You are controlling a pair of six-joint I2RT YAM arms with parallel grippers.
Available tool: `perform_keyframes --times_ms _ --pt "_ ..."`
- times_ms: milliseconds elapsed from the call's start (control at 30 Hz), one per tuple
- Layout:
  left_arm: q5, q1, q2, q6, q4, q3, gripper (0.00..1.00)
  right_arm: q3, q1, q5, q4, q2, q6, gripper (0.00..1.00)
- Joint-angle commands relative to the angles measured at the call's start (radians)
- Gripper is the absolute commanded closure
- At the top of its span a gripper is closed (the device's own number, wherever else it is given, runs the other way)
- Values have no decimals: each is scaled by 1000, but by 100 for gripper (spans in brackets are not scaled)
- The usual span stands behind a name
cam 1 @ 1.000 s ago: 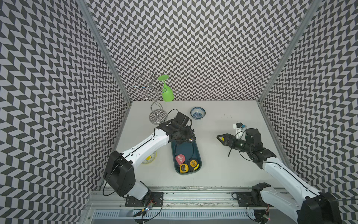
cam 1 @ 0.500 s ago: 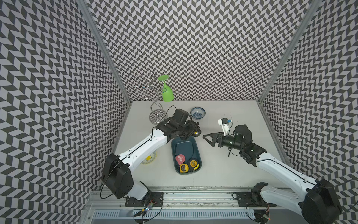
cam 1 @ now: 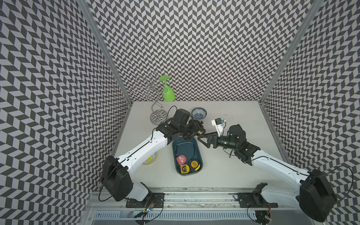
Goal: Take the tape measure out of the storage box
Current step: Place the tape measure at the center of the board.
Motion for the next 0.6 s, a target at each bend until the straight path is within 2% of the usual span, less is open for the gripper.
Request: perform_keyframes --times_ms 0,367,567 --pt "25 -6 -40 -6 57 21 100 31 5 142 82 15 22 32" --pt "57 -6 -35 -15 95 5 100 17 6 146 149 44 48 55" --pt "67 -11 -28 -16 109 2 100 19 6 147 153 42 51 81"
